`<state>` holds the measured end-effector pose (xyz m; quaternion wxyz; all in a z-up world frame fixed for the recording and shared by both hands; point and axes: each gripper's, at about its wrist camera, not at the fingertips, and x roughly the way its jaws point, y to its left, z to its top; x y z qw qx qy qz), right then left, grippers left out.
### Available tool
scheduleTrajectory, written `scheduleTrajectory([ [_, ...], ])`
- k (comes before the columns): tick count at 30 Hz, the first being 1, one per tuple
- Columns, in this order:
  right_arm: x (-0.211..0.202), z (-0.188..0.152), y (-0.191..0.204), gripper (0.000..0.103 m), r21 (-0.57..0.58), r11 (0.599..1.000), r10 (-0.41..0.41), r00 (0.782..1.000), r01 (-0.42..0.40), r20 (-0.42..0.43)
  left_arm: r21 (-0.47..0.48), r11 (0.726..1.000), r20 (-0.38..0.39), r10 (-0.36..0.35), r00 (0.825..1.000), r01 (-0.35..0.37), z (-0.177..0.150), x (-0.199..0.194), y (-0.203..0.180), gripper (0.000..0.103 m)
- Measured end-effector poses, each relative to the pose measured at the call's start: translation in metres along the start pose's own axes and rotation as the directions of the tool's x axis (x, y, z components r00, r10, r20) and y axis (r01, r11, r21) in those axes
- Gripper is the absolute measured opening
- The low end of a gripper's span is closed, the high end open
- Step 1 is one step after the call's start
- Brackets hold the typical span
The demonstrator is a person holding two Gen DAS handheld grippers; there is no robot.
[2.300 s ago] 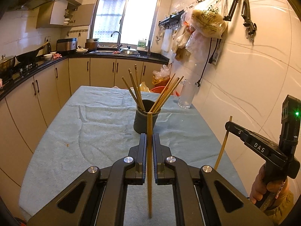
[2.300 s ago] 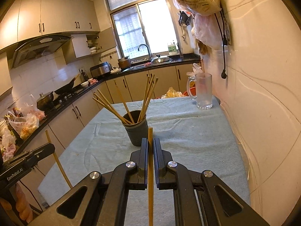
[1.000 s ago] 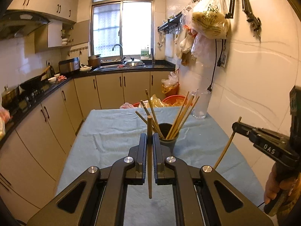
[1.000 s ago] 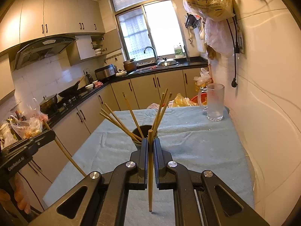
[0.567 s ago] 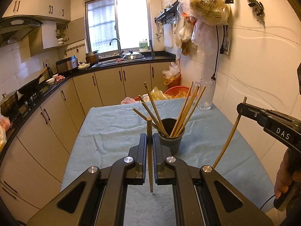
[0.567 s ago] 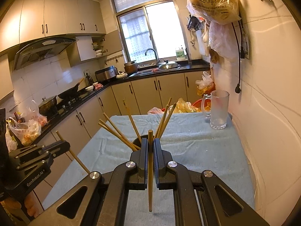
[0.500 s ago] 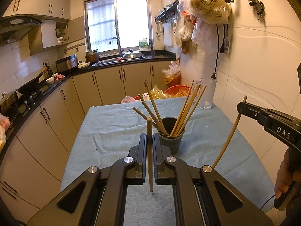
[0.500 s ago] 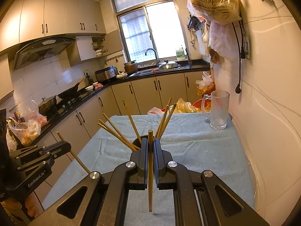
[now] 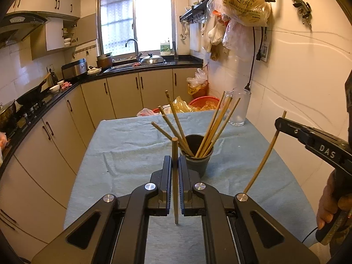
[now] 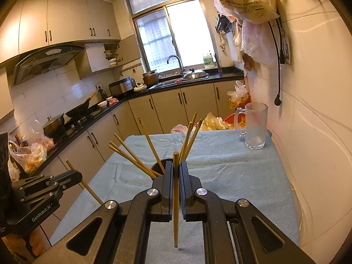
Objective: Organize utensils
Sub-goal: 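Lower both chopsticks into the black holder and open both tools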
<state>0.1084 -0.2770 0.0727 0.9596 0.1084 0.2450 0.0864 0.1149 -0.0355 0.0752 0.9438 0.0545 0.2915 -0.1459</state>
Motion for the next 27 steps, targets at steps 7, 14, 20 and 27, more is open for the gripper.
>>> scheduleTrajectory([
  [7, -0.001, 0.009, -0.003, 0.006, 0.019, 1.0, 0.002, 1.0, -0.003, 0.026, -0.008, 0.999, 0.072, -0.049, 0.996, 0.049, 0.012, -0.025, 0.001, 0.005],
  [14, -0.011, 0.042, -0.003, 0.006, 0.026, 1.0, 0.004, 0.992, -0.008, 0.123, -0.03, 0.995, 0.155, -0.088, 0.984, 0.094, 0.045, -0.049, 0.006, 0.005],
  [20, -0.002, 0.077, 0.002, 0.006, 0.034, 0.999, 0.016, 0.979, -0.023, 0.201, -0.046, 0.993, 0.249, -0.095, 0.964, 0.109, 0.083, -0.053, 0.001, 0.005],
  [27, 0.031, 0.102, 0.002, 0.006, 0.074, 0.996, 0.032, 0.973, -0.05, 0.229, -0.105, 0.988, 0.31, -0.077, 0.948, 0.114, 0.117, -0.015, 0.0, 0.005],
])
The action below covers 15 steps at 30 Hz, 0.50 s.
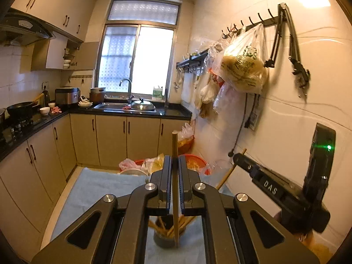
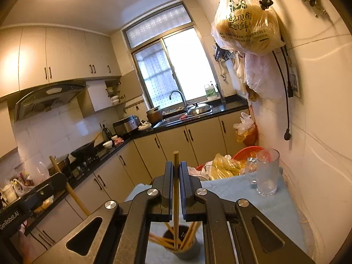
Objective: Organize utensils
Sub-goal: 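Lower both chopsticks into the black holder and open both tools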
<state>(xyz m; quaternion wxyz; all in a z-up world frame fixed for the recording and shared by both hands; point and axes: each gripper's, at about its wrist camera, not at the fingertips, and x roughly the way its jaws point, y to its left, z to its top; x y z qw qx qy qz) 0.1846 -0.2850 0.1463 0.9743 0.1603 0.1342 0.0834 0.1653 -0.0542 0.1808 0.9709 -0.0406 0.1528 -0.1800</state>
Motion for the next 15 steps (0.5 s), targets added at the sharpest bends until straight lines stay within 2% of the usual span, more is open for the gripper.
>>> scheduleTrajectory([
  [8, 0.041, -0.009, -0.017, 0.006, 0.038, 0.999, -0.01, 0.999, 0.011, -0.034, -0.059, 0.998, -0.046, 0.019, 0.999, -0.022, -0.014, 0.066, 0.013, 0.005],
  [15, 0.065, -0.029, -0.02, 0.006, 0.007, 1.0, -0.008, 0.995, 0.009, -0.1, -0.059, 0.997, -0.118, 0.049, 0.992, -0.056, -0.04, 0.093, 0.024, 0.005],
])
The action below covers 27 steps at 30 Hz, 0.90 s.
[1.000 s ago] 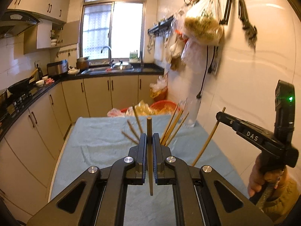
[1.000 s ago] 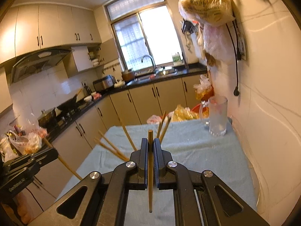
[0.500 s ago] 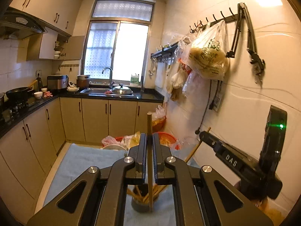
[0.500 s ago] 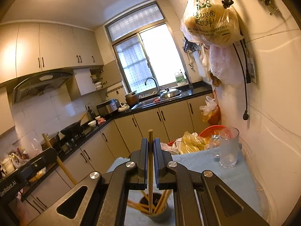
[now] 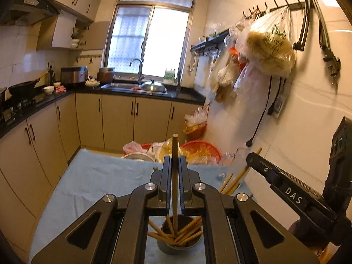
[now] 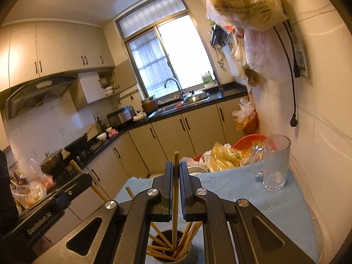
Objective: Organize utensils
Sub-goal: 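Lower both chopsticks into the black holder and open both tools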
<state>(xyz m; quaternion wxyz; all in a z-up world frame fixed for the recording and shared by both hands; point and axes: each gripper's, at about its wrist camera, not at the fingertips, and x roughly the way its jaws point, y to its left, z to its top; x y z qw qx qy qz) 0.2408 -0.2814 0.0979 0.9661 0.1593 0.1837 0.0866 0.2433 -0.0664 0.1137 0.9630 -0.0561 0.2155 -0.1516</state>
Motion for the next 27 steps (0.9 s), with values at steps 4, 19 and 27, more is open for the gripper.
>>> scheduleTrajectory([
  [4, 0.011, -0.013, 0.002, 0.006, -0.022, 1.0, -0.004, 0.999, 0.003, -0.046, 0.031, 1.0, -0.024, -0.001, 1.0, 0.002, -0.014, 0.005, -0.004, 0.005],
  [19, 0.024, -0.031, -0.01, 0.006, -0.003, 1.0, -0.004, 0.994, 0.004, -0.111, 0.053, 0.999, -0.074, -0.002, 0.997, 0.006, -0.032, 0.007, -0.007, 0.005],
  [27, 0.018, -0.03, -0.009, 0.015, 0.012, 1.0, 0.003, 0.994, -0.002, -0.108, 0.065, 0.998, -0.06, 0.008, 0.998, -0.004, -0.033, -0.002, -0.01, 0.008],
])
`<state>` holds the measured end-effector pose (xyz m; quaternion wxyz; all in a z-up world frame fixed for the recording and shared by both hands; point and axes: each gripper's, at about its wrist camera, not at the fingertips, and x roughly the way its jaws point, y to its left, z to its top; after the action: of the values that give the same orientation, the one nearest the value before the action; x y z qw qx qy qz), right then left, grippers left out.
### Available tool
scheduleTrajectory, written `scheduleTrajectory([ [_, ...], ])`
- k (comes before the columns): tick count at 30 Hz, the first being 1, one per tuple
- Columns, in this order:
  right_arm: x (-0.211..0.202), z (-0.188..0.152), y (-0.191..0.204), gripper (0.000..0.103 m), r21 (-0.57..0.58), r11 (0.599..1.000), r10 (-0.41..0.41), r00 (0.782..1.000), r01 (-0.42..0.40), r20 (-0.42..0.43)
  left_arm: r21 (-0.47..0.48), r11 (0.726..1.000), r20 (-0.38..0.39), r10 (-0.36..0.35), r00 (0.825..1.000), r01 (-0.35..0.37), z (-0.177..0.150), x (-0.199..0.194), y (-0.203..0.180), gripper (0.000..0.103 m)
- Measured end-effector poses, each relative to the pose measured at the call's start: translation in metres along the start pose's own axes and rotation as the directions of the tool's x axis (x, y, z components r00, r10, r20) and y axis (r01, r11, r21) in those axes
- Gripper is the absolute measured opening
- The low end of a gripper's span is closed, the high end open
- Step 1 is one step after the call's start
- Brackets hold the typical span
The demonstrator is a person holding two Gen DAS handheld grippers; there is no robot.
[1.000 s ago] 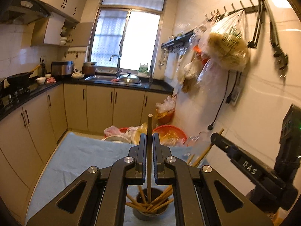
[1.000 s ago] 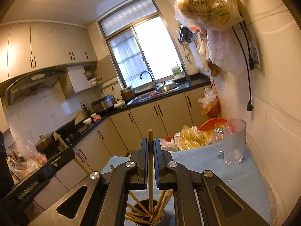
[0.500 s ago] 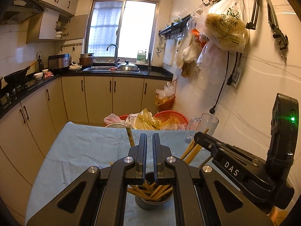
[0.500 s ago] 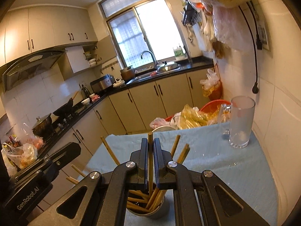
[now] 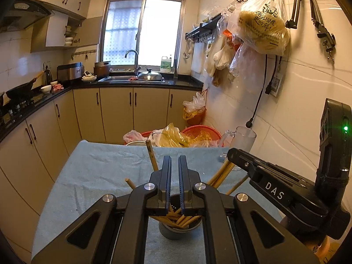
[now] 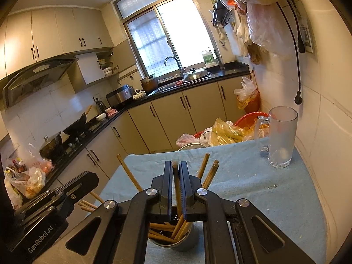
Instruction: Organize utensils
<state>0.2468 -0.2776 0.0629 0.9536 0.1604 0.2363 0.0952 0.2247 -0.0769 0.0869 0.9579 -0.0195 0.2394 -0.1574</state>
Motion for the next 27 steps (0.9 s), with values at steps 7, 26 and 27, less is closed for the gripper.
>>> scheduleTrajectory([
  [7, -0.023, 0.004, 0.002, 0.032, 0.004, 1.0, -0.008, 0.999, 0.008, 0.039, 0.004, 1.0, 0.017, 0.016, 1.0, -0.016, -0.005, -0.025, -0.004, 0.033],
  [26, -0.131, -0.02, 0.017, 0.055, -0.082, 0.993, -0.081, 0.994, 0.087, 0.079, -0.041, 0.994, 0.06, 0.1, 0.993, -0.098, -0.044, -0.128, -0.006, 0.08],
  [27, -0.135, -0.023, 0.016, 0.057, -0.09, 0.991, -0.088, 0.993, 0.095, 0.075, -0.04, 0.993, 0.069, 0.114, 0.991, -0.112, -0.047, -0.133, -0.006, 0.086],
])
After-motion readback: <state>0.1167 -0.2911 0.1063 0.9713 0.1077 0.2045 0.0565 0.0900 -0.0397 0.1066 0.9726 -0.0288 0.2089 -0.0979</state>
